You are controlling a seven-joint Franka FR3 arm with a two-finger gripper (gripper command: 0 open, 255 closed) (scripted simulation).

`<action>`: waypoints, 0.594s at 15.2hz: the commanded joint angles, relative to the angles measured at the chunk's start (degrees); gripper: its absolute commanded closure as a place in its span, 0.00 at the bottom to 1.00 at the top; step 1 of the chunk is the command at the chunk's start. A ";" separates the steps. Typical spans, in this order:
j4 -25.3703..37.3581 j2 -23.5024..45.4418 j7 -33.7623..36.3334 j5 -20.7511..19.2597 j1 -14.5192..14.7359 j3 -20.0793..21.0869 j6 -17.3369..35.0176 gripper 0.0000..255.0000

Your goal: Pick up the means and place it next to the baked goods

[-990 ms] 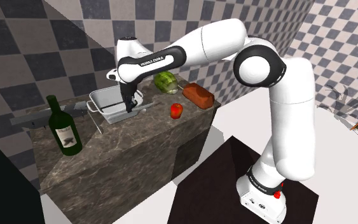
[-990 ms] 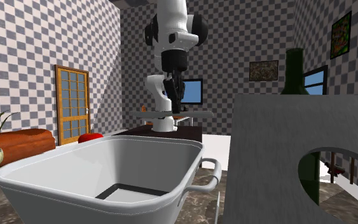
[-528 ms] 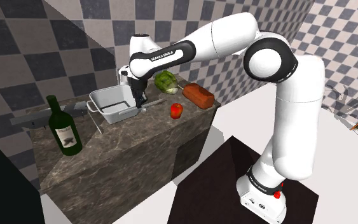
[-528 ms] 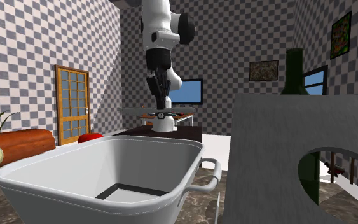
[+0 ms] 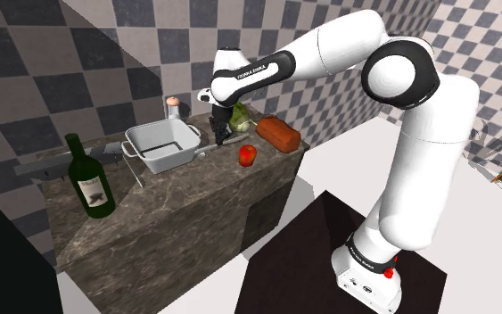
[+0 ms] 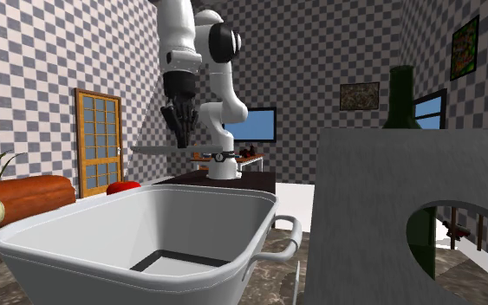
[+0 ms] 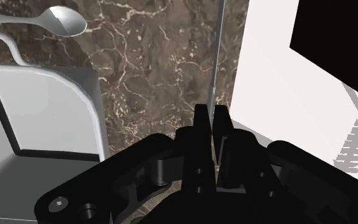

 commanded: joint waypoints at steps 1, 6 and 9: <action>-2.06 -1.36 -2.88 0.36 -1.77 -0.84 0.55 1.00; -5.59 -3.85 -9.45 1.05 -5.77 -3.00 1.23 1.00; -6.89 -4.79 -13.47 1.41 -8.16 -4.43 1.37 1.00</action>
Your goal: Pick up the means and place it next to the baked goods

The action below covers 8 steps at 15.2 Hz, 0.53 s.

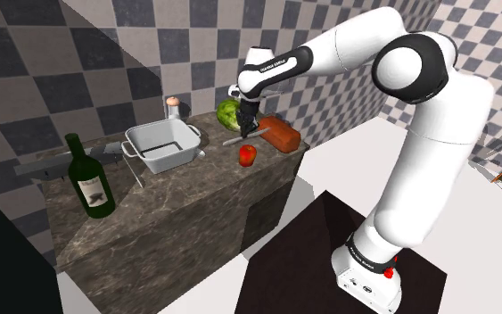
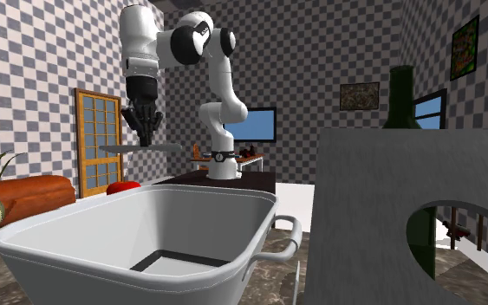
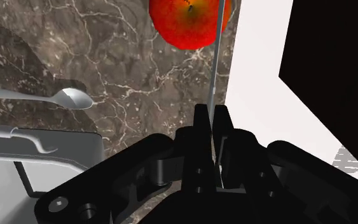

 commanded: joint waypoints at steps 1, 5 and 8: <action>-1.65 -0.94 -2.83 0.24 -1.62 -0.97 0.58 1.00; -2.19 -1.34 -8.27 0.68 -4.83 -2.96 0.39 1.00; -1.90 -1.13 -12.38 1.05 -7.26 -4.46 0.05 1.00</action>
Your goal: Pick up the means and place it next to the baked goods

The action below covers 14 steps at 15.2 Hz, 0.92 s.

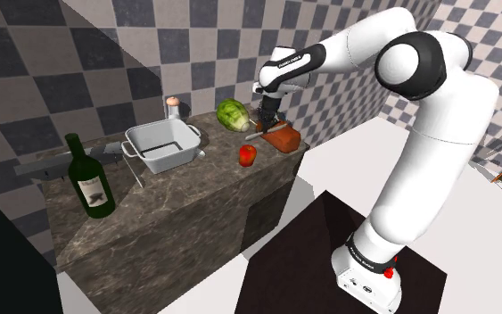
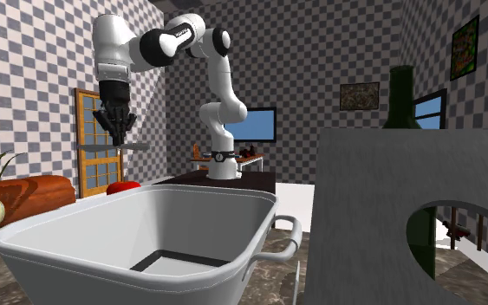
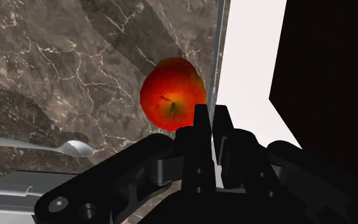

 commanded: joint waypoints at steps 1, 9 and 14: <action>-0.18 0.21 -2.77 0.28 -1.57 -0.95 0.22 1.00; -0.05 3.33 -8.49 1.54 -4.81 -2.55 2.81 1.00; -1.07 5.63 -9.13 2.32 -4.98 -2.27 6.06 1.00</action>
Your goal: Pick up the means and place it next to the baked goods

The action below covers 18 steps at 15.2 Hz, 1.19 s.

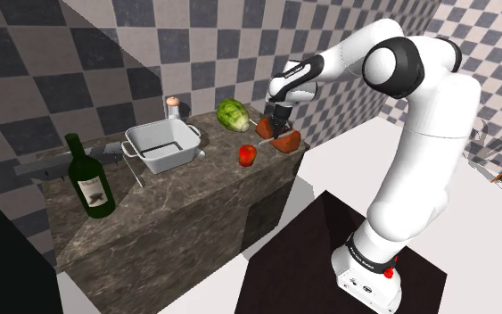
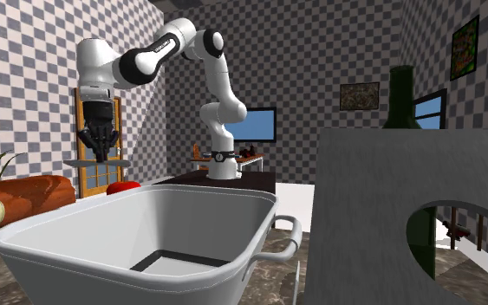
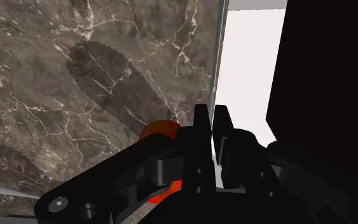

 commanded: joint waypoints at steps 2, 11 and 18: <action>-0.63 1.37 -0.28 0.48 -0.04 0.22 2.00 1.00; -1.44 6.21 -1.57 2.09 -0.55 1.00 7.54 1.00; -1.37 10.39 -2.62 3.40 -1.09 1.79 11.59 1.00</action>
